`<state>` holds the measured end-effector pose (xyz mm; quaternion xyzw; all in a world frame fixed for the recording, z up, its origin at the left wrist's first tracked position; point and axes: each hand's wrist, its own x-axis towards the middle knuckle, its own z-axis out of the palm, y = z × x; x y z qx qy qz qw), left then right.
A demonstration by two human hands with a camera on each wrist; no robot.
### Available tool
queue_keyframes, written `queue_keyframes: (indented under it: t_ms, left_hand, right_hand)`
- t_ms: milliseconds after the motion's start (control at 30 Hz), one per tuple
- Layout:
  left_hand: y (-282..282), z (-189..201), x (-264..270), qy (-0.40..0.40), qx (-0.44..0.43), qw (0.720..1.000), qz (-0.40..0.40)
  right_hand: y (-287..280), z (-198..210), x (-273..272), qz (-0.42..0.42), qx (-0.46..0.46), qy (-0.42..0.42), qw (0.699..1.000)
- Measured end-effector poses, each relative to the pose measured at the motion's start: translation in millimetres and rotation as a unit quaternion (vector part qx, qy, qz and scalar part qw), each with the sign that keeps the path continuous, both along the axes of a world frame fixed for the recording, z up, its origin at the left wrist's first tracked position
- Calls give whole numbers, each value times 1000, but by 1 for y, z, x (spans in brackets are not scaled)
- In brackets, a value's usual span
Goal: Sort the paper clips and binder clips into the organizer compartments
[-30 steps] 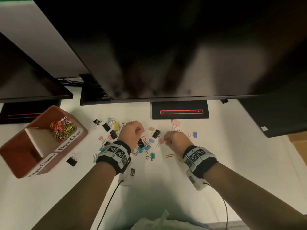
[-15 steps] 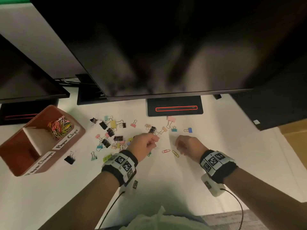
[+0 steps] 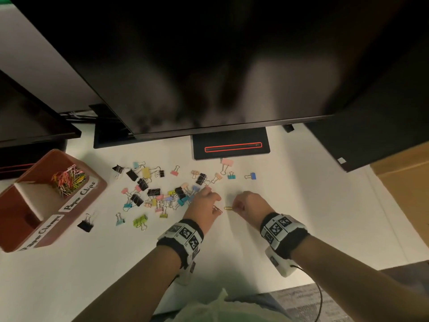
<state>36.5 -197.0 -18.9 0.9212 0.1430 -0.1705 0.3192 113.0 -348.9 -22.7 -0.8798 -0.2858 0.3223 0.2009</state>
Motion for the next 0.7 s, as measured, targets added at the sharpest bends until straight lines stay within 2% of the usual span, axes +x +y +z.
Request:
queue_keyframes:
  t_ms: [233,533,600,700]
  left_hand:
    - [2,-5,6,-3,25,998,-63]
    - [1,-11,6,32,60,990,-121]
    - [5,-9,4,17,40,995,-92]
    - [28,0,-4,-43,9,999,5]
  right_hand:
    - [2,-1,4,7,2,-7,1000]
    - [7,-4,7,51,14,20,998]
    - [7,-6,9,80,16,20,996]
    - [7,-8,14,98,2,15,995]
